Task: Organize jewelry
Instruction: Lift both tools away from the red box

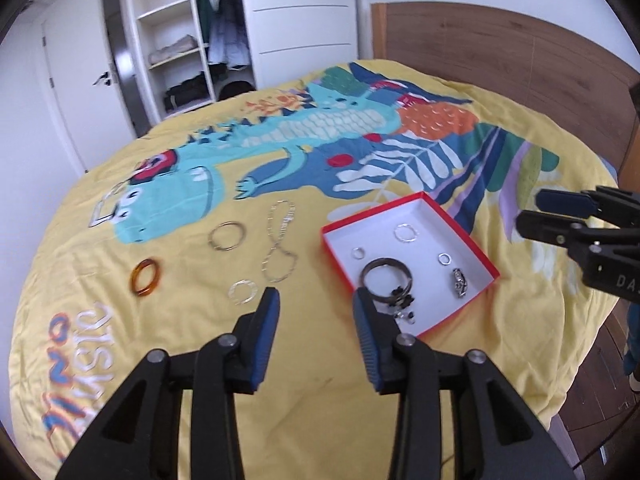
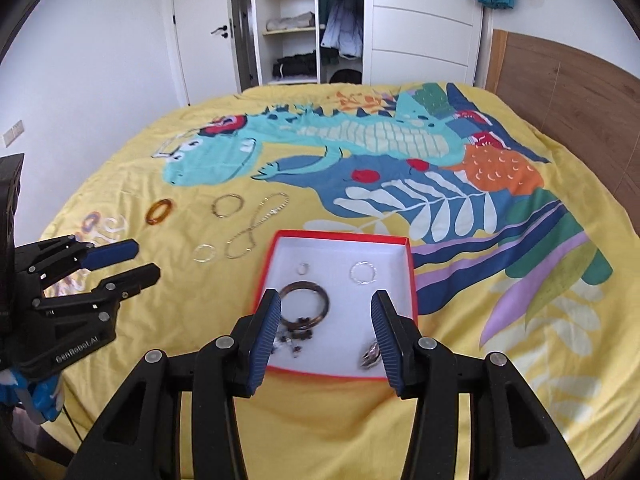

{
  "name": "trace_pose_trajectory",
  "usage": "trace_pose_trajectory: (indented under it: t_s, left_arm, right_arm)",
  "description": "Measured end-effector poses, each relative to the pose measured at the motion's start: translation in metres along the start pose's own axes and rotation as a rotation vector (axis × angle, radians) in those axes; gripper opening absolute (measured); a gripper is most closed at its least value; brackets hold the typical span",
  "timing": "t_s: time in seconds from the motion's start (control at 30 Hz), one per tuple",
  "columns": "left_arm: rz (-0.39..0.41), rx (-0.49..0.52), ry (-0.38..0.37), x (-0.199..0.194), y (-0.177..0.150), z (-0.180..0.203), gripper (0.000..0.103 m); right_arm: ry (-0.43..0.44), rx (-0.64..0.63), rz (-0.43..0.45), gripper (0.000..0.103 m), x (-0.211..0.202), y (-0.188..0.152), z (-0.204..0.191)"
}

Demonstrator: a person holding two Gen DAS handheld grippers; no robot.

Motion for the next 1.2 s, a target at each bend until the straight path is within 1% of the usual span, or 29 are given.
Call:
trace_pose_trajectory:
  t_s: [0.1, 0.27, 0.33, 0.4, 0.57, 0.73, 0.9, 1.0, 1.2]
  left_arm:
    - [0.022, -0.058, 0.034, -0.036, -0.016, -0.023, 0.037]
    - [0.065, -0.153, 0.116, -0.100, -0.053, -0.056, 0.038]
    - [0.080, -0.176, 0.157, -0.123, -0.068, -0.065, 0.038]
    - [0.097, -0.201, 0.184, -0.144, -0.082, -0.073, 0.038]
    - [0.138, -0.249, 0.243, -0.186, -0.114, -0.089, 0.039]
    - [0.172, -0.261, 0.288, -0.212, -0.136, -0.093, 0.039]
    - [0.190, -0.290, 0.300, -0.227, -0.149, -0.099, 0.039]
    - [0.197, -0.300, 0.302, -0.232, -0.154, -0.103, 0.039]
    - [0.190, -0.307, 0.303, -0.228, -0.156, -0.106, 0.039]
  right_arm:
    - [0.004, -0.007, 0.025, 0.047, -0.027, -0.008, -0.018]
    - [0.024, -0.011, 0.068, 0.048, -0.069, -0.025, -0.052]
    - [0.036, -0.011, 0.083, 0.050, -0.085, -0.033, -0.066]
    - [0.052, -0.008, 0.100, 0.053, -0.098, -0.042, -0.079]
    - [0.081, -0.015, 0.124, 0.055, -0.122, -0.063, -0.112]
    - [0.116, -0.031, 0.129, 0.056, -0.136, -0.080, -0.140]
    - [0.141, -0.060, 0.132, 0.056, -0.141, -0.088, -0.161]
    - [0.146, -0.078, 0.138, 0.056, -0.143, -0.087, -0.170]
    - [0.158, -0.096, 0.132, 0.057, -0.136, -0.084, -0.182]
Point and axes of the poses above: each gripper's, at about its wrist camera, not at the fingertips, and x roughly the way its jaws point, z to its right, y to its top, the point moved 1 cm from there along x, roughly the way its jaws point, and after that the axes turned 2 degrees about -z, right-handed, at the moved point
